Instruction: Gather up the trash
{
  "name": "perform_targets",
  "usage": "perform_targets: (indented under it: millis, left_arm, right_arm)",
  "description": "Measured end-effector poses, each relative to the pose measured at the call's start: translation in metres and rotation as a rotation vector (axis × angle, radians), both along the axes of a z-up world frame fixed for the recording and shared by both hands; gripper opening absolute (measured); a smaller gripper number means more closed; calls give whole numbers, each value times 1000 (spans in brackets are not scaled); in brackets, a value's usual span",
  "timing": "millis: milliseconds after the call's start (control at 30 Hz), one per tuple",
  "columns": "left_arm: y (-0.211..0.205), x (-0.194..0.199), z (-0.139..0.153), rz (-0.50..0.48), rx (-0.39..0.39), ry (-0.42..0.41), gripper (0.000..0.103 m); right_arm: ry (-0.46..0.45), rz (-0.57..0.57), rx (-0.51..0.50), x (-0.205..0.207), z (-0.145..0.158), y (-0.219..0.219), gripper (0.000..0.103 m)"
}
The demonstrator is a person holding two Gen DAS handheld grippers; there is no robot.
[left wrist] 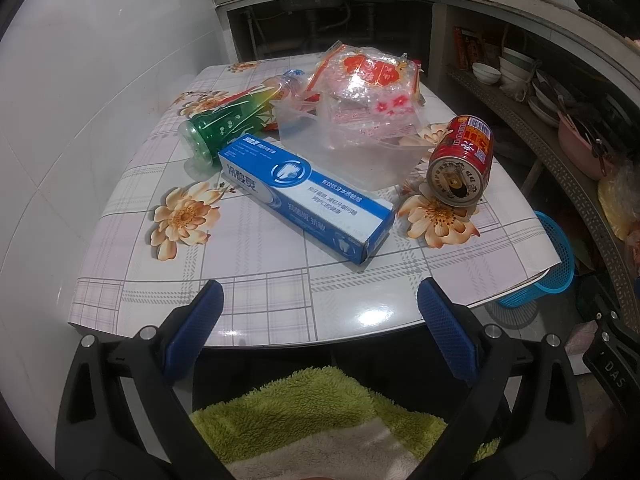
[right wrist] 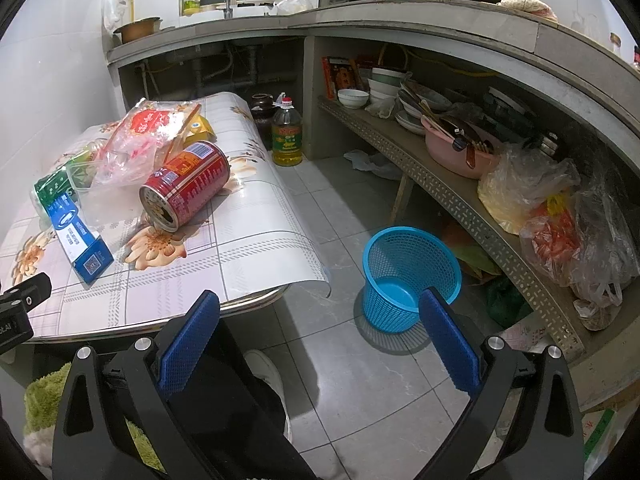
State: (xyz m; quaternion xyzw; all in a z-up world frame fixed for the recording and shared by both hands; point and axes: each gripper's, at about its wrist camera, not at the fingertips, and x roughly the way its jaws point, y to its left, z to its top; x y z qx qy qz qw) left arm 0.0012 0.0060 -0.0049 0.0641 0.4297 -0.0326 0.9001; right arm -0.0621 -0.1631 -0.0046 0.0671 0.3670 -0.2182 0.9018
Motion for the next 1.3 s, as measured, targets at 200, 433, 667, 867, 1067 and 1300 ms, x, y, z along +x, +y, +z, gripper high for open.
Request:
perform_targets:
  millis: [200,433,667,867,1067,1300]
  left_arm:
    - [0,0,0,1,0,1,94]
    - [1,0,0,1,0,1,94]
    - [1,0,0,1,0,1,94]
    - [2,-1,-3,1,0,-1,94]
    - [2,-1,-2,0,0,0,94]
    - [2,-1,-2,1,0,0,94]
  right_arm:
    - [-2,0,1,-4,2,4,97]
    - [-1,2,1,3,1,6,97]
    - [-3,7,4,3,2,4,97]
    - [-3,9,5,4,2,4,97]
    - [-4,9,5,4,2,5,97]
    - [-4,9,5,4,2,5,97]
